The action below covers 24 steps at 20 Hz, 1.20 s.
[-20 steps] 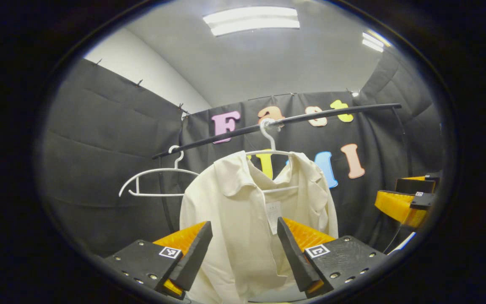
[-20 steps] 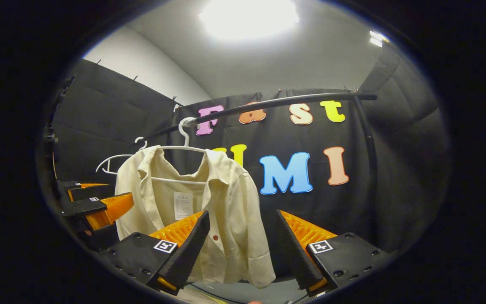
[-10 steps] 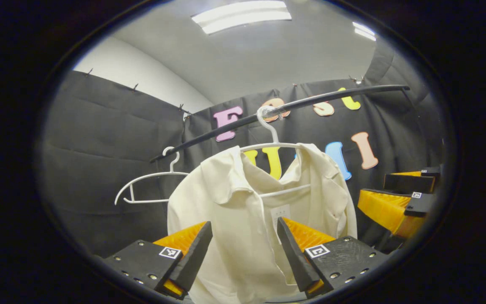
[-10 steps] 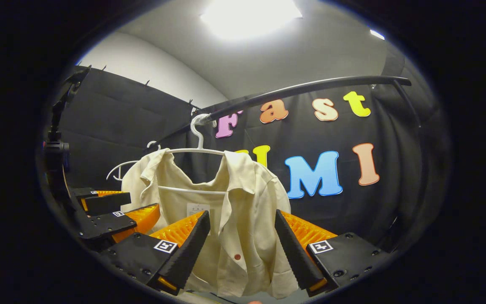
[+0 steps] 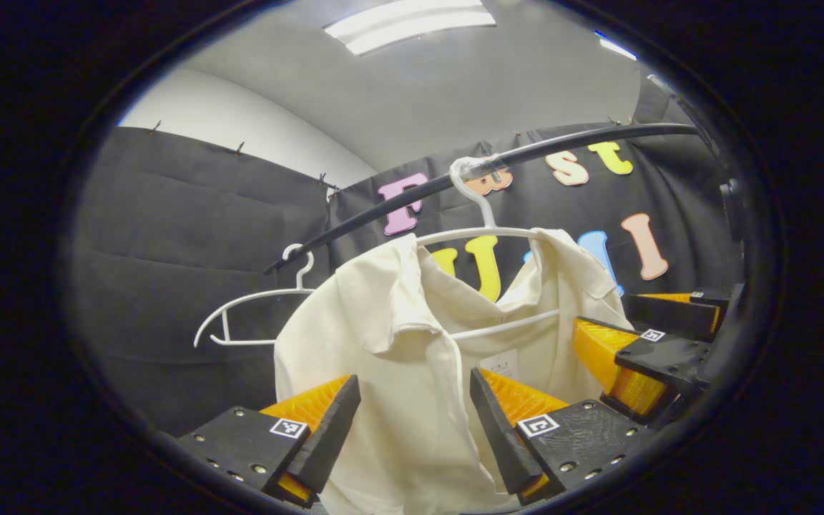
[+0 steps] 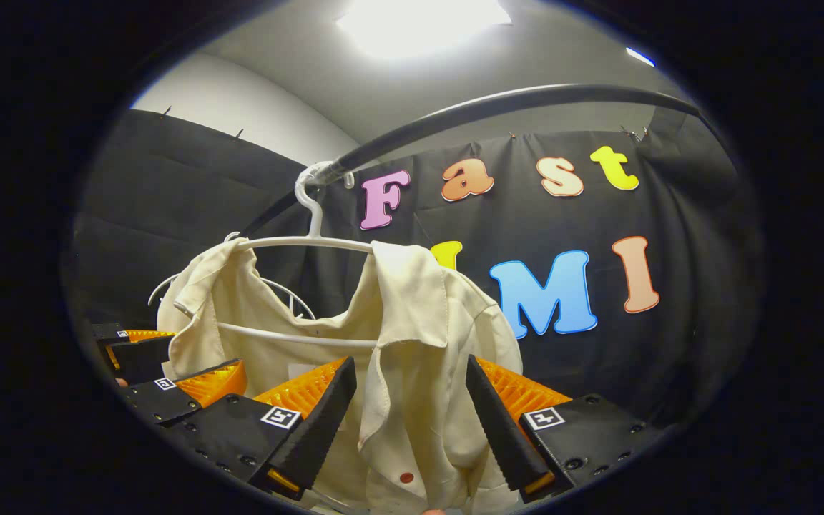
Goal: Grasp the clothes on the hanger with both hands and then place them into the laundry hamper below.
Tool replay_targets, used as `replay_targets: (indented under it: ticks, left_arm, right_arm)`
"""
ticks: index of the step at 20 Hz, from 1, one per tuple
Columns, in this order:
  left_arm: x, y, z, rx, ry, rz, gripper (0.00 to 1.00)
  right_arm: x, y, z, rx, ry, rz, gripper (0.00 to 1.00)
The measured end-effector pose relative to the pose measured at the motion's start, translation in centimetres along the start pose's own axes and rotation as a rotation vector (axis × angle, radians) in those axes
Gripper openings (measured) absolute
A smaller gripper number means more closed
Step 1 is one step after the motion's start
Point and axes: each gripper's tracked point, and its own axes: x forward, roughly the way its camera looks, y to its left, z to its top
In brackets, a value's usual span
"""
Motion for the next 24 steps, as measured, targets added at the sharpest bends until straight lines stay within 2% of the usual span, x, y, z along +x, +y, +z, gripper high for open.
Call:
replay_targets:
  ticks: [6, 8, 9, 10, 11, 12, 13, 15, 16, 18, 19, 20, 22, 24]
  left_arm:
    - [2.3, 0.2, -0.7, 0.026, 0.026, 0.062, 0.91]
    - [2.5, 0.1, -0.9, 0.049, 0.031, 0.083, 0.89]
    - [2.7, 0.3, -1.0, 0.056, 0.036, 0.098, 0.82]
    - [2.9, 0.1, -1.3, 0.056, 0.043, 0.098, 0.75]
    - [3.0, 0.0, -1.5, 0.054, 0.056, 0.1, 0.71]
    - [3.4, 0.2, -1.8, 0.053, 0.061, 0.106, 0.73]
    - [3.5, 0.5, -1.9, 0.038, 0.064, 0.111, 0.67]
    - [3.5, 0.1, -2.2, 0.017, 0.075, 0.075, 0.54]
    - [3.2, 1.3, -2.1, 0.026, 0.071, 0.108, 0.47]
    - [3.1, 1.4, -2.1, 0.011, 0.062, 0.09, 0.05]
    - [3.0, 0.9, -1.9, -0.003, 0.058, 0.054, 0.02]
    - [4.6, 1.5, -2.0, -0.003, 0.042, 0.053, 0.02]
    - [2.9, 2.7, 0.5, 0.004, -0.026, 0.066, 0.02]
    - [2.0, 2.9, 0.9, 0.031, -0.024, 0.042, 0.02]
  right_arm:
    - [3.7, -0.3, -2.2, 0.048, 0.076, -0.015, 0.97]
    - [4.6, 0.0, -2.6, 0.061, 0.094, -0.019, 0.91]
    - [5.1, 0.1, -2.7, 0.066, 0.097, -0.023, 0.89]
    - [5.3, -0.1, -2.9, 0.071, 0.1, -0.031, 0.8]
    - [5.6, -0.2, -2.9, 0.072, 0.106, -0.037, 0.71]
    - [5.8, -0.4, -3.0, 0.067, 0.112, -0.048, 0.62]
    - [6.1, -0.6, -3.0, 0.059, 0.111, -0.054, 0.46]
    - [5.9, -2.1, -2.7, 0.023, 0.095, -0.124, 0.15]
    - [6.1, -2.1, -2.6, 0.018, 0.095, -0.124, 0.08]
    - [5.7, -2.4, -2.2, -0.001, 0.084, -0.131, 0.07]
    - [5.5, -3.0, -1.6, -0.013, 0.043, -0.152, 0.06]
    - [5.2, -3.8, -0.9, -0.035, 0.011, -0.187, 0.05]
    - [4.9, -5.6, 0.1, -0.072, -0.032, -0.235, 0.06]
    - [5.0, -6.8, 0.4, -0.106, -0.043, -0.26, 0.06]
